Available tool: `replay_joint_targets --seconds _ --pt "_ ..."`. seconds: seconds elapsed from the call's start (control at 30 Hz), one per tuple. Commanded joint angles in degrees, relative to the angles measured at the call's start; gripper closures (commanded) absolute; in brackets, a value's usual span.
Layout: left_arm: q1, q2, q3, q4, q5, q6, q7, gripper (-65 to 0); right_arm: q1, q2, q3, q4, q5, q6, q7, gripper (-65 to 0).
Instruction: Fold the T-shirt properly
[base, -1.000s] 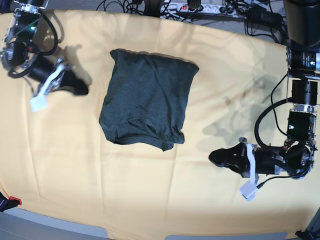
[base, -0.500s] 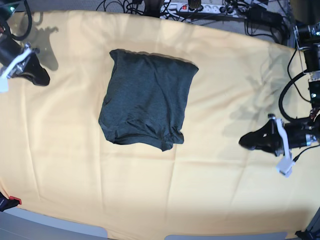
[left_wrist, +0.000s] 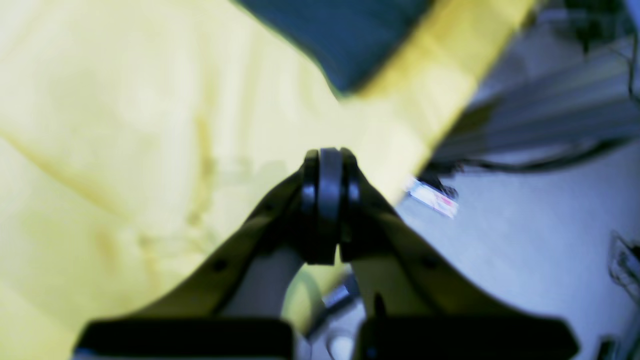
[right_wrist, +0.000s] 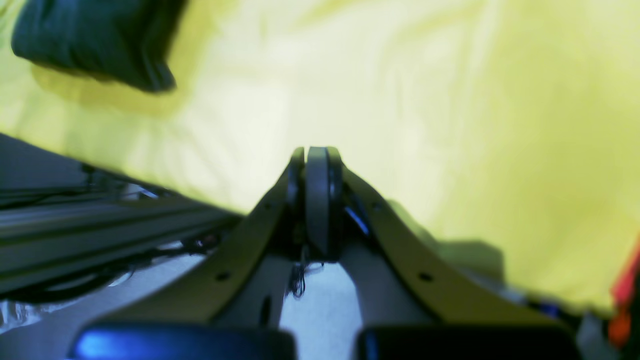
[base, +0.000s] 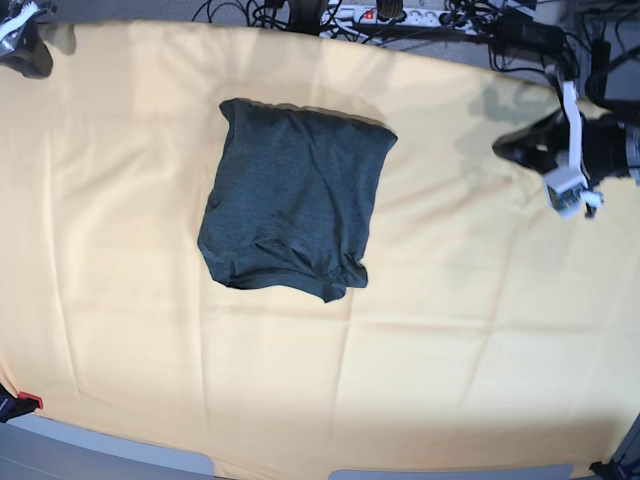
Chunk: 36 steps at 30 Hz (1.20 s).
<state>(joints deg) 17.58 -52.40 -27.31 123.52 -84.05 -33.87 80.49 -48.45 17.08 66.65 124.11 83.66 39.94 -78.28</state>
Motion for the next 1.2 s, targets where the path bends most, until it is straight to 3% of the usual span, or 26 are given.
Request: replay_joint_targets --seconds 0.0,0.23,0.33,0.43,0.5,0.57,0.67,0.87,1.03,1.17 --pt "2.9 -1.7 -2.3 2.0 -0.9 0.1 -0.5 0.0 -2.1 -0.2 1.7 0.7 1.3 0.0 0.1 0.0" --pt "27.5 -1.9 -11.9 6.8 -0.9 0.5 -0.5 0.0 -12.4 -6.0 3.9 0.3 1.3 -1.8 -1.7 0.0" --pt "39.5 -0.7 -14.1 6.4 -0.9 0.5 -0.5 0.0 -19.3 -6.2 2.0 -1.6 1.3 -1.3 -1.7 0.0" --pt "50.2 2.9 -13.8 4.9 -0.9 -0.3 -0.5 0.0 -26.2 -5.5 -2.5 -6.3 1.3 0.0 -1.7 0.0" --pt "54.6 5.6 -12.3 2.9 -0.6 -1.2 -0.5 0.0 -26.6 -4.9 -7.5 -10.6 1.3 0.1 -1.7 0.0" --pt "56.8 8.1 -9.6 -0.2 7.1 -3.0 -0.5 0.0 -26.6 -3.6 -13.6 -15.0 1.3 0.1 -1.7 0.0" --pt "56.3 10.6 -3.0 -7.1 16.8 -3.4 -4.8 0.0 -26.6 -1.5 -22.9 -21.8 -3.0 0.1 -1.0 0.0" --pt "43.3 13.6 11.0 -24.9 22.8 -2.3 -10.1 0.0 -15.8 -0.9 -36.5 -33.0 -22.9 0.1 10.7 0.0" --pt "30.7 18.1 16.1 -40.1 28.9 -2.4 -13.7 0.0 -6.7 -0.9 -44.4 -43.8 -36.0 0.1 19.3 0.0" --pt "22.7 20.2 19.5 -51.0 34.8 -2.6 -20.0 0.0 -0.8 -0.9 -49.5 -54.1 -46.5 0.1 30.7 0.0"
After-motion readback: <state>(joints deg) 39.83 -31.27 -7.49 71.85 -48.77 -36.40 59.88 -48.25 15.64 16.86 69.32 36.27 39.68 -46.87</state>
